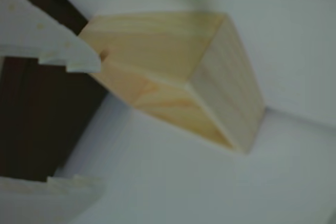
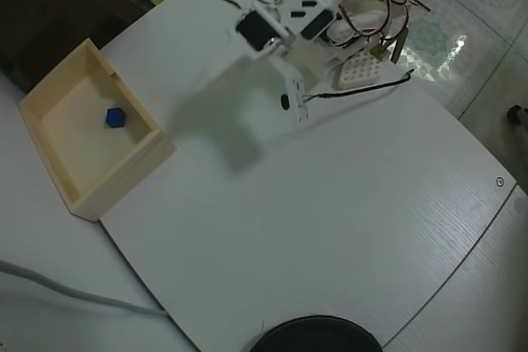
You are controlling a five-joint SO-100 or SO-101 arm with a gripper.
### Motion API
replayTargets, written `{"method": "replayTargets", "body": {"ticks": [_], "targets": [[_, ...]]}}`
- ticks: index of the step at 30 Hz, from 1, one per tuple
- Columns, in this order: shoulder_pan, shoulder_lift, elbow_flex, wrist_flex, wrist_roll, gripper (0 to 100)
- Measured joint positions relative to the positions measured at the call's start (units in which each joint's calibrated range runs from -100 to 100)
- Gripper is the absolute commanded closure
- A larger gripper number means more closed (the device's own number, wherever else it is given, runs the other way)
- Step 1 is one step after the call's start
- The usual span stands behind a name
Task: Pick up the small blue cube and put it into the box
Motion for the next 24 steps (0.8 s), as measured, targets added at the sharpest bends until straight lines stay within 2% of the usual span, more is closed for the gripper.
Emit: {"method": "replayTargets", "body": {"ticks": [16,24], "targets": [[0.0,0.0,5.3,-0.3,-7.1,80],[0.0,0.0,10.2,-0.3,-7.7,81]]}}
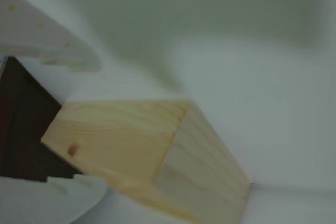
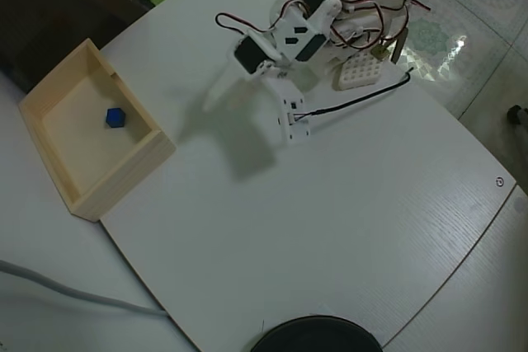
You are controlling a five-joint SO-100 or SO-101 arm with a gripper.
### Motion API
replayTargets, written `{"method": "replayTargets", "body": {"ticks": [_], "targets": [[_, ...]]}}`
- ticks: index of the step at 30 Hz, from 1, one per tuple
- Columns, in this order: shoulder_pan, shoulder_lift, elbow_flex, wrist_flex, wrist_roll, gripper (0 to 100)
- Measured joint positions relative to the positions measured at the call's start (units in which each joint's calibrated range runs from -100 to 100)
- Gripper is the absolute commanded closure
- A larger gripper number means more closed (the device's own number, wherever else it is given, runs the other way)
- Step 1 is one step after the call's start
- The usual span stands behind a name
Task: Pick up the small blue cube and put it into the box
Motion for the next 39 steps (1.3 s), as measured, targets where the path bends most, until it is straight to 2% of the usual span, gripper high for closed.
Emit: {"method": "replayTargets", "body": {"ticks": [9,14,26,39], "targets": [[0.0,0.0,1.3,0.0,0.0,81],[-0.1,0.0,1.3,0.0,0.1,90],[-2.6,0.0,1.3,0.0,1.4,99],[-2.7,0.0,1.3,0.0,1.5,99]]}}
